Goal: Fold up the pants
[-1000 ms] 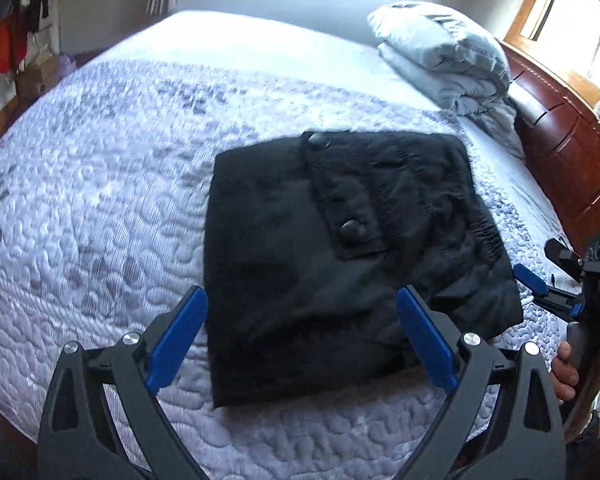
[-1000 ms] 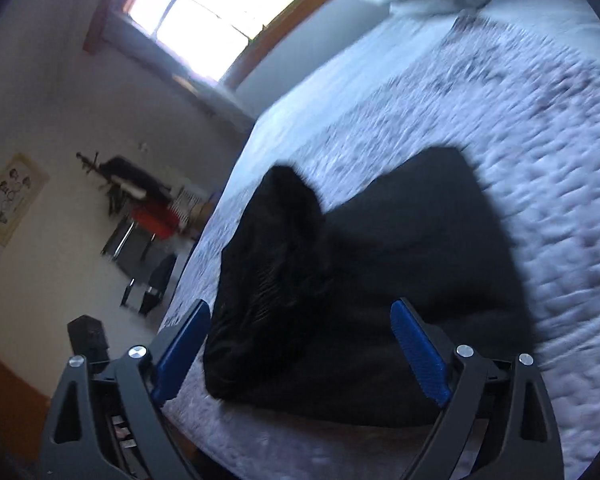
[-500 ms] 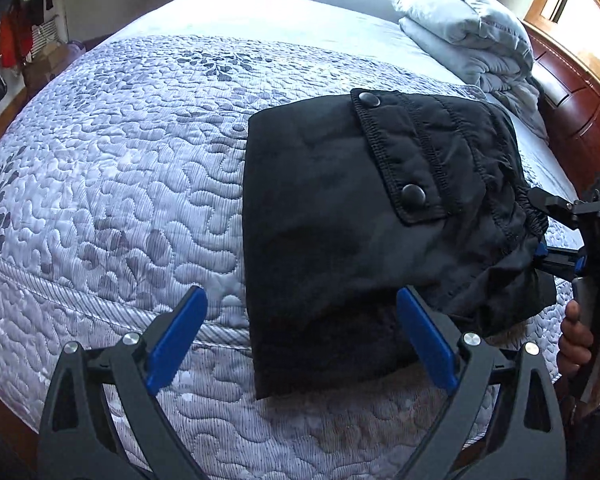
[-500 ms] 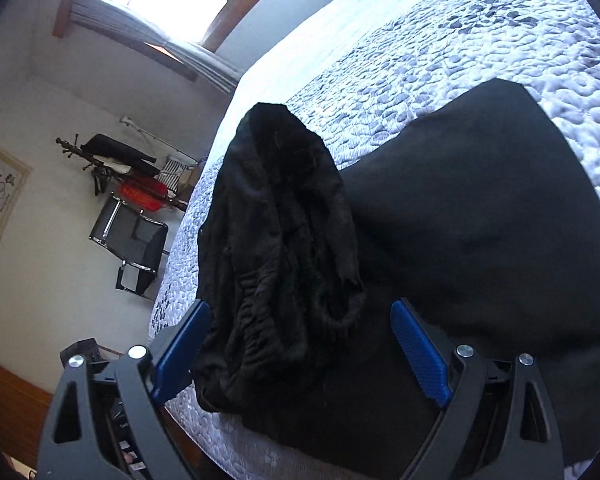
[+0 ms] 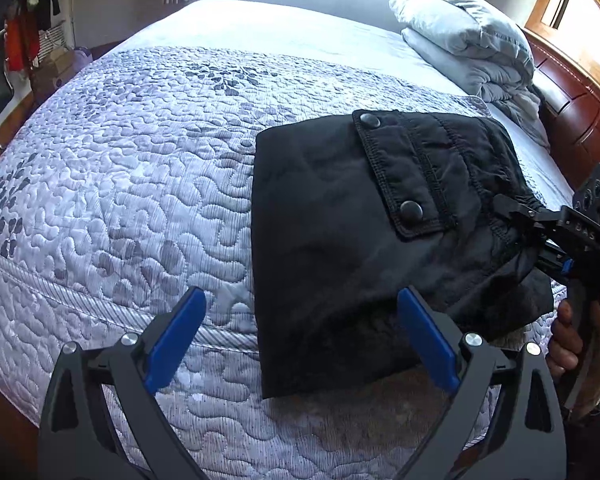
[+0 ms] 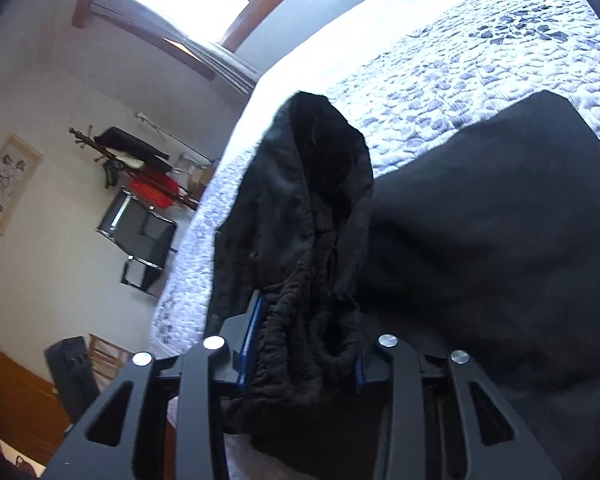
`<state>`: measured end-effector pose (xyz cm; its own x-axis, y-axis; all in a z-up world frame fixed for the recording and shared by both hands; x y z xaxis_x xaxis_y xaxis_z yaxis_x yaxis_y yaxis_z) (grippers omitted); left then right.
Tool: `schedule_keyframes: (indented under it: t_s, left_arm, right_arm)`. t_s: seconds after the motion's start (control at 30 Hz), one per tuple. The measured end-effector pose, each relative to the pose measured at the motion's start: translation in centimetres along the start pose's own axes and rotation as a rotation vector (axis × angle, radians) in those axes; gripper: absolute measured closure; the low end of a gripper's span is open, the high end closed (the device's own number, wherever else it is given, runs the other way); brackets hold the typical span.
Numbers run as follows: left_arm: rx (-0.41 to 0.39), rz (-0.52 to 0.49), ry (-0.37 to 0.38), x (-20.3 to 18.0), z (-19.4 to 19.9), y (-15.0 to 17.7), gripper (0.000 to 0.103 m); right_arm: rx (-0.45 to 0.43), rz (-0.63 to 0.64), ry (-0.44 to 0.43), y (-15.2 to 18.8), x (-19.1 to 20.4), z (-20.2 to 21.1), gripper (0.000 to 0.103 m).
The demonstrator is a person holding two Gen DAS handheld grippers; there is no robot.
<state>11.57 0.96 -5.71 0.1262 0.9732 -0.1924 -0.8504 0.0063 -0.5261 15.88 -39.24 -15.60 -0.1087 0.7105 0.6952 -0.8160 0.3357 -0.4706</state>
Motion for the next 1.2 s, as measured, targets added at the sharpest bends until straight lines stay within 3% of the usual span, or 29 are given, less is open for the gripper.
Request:
schedule_keyframes:
  t_s: [0.33,0.53,0.83,1.2]
  left_arm:
    - [0.035,0.051,-0.021,1.4,-0.7,0.4,0.006]
    - [0.042,0.094,-0.034,2.5,-0.6,0.8,0.006]
    - [0.044,0.118,-0.020,2.7,-0.5,0.8,0.006]
    - [0.059,0.076,-0.014,1.6,-0.9,1.1,0.006]
  right_arm:
    - [0.009,-0.069,-0.146,-0.3,2.0,1.7,0.071]
    - [0.012,-0.050,-0.171,-1.1,3.6,2.6,0.072]
    - [-0.033,-0.015,-0.148,-2.6,4.5,6.9,0.072]
    - [-0.081,-0.069,-0.083,-3.6,1.0,10.1,0.072]
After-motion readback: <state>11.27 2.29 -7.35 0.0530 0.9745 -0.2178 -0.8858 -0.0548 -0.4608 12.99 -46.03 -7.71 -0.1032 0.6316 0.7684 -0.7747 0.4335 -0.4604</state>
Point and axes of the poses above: each gripper's, at about its wrist camera, not at the fingertips, and z roughly against the way its jaws point, x to its left, y to its underside, the point moved 2 cm from there along -z, roughly the way its jaws point, and after that the axes turned 1 degree about y, right-handed, at the moved point
